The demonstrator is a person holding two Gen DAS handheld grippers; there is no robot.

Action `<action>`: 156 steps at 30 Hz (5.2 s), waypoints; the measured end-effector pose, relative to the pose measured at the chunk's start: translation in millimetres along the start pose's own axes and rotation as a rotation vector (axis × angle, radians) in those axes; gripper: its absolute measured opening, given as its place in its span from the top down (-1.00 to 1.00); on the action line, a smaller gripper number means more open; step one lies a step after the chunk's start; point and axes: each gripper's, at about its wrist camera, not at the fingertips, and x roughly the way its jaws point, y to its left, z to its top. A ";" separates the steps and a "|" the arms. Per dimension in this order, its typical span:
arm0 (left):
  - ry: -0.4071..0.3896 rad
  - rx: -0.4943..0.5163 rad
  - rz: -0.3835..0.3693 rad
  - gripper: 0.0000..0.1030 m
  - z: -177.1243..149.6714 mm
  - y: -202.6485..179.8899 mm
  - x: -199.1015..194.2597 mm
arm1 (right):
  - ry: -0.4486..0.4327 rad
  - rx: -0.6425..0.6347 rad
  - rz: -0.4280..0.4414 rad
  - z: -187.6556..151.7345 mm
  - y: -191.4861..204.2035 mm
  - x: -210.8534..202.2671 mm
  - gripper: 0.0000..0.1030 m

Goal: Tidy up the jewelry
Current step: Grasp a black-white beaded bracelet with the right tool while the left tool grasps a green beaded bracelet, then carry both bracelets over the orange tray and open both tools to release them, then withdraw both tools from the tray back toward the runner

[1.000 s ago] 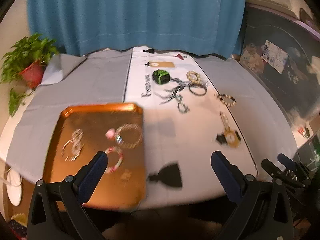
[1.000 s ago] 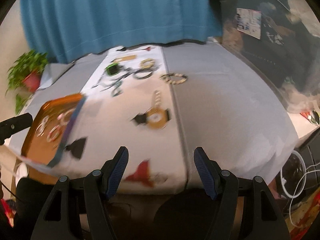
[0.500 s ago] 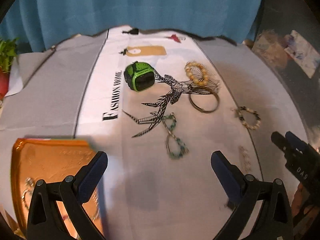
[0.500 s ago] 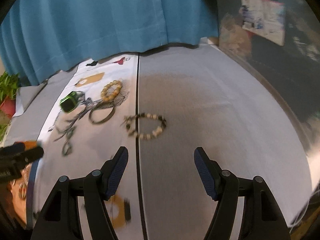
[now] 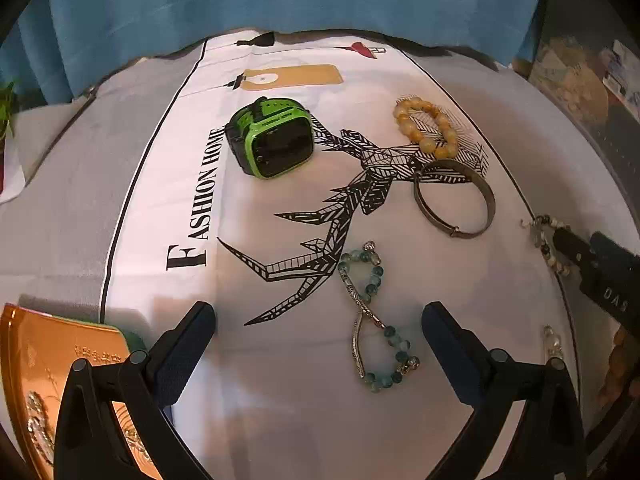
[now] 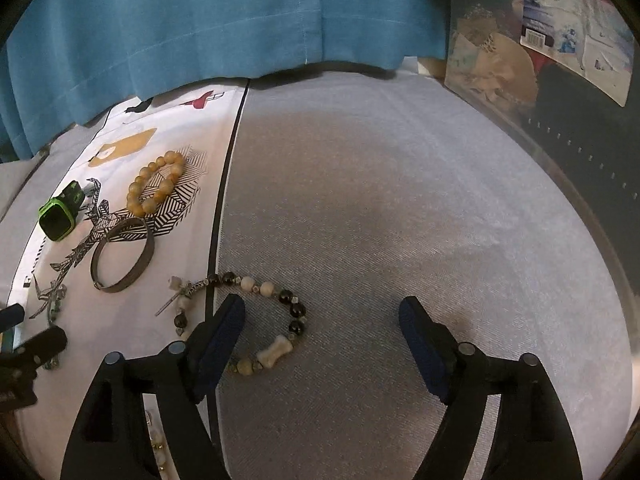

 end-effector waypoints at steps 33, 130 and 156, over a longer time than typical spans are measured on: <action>-0.244 0.066 -0.242 0.93 -115.3 37.0 -272.9 | -0.224 -0.125 0.162 -73.0 46.7 -262.7 0.84; -0.137 -0.225 -0.012 -0.30 -165.9 245.2 -166.8 | 0.035 -0.531 0.363 -154.7 336.2 -202.0 0.63; -0.115 -0.210 0.055 -0.71 -294.8 171.0 -259.5 | -0.024 -0.485 0.321 -255.8 237.6 -317.2 -0.31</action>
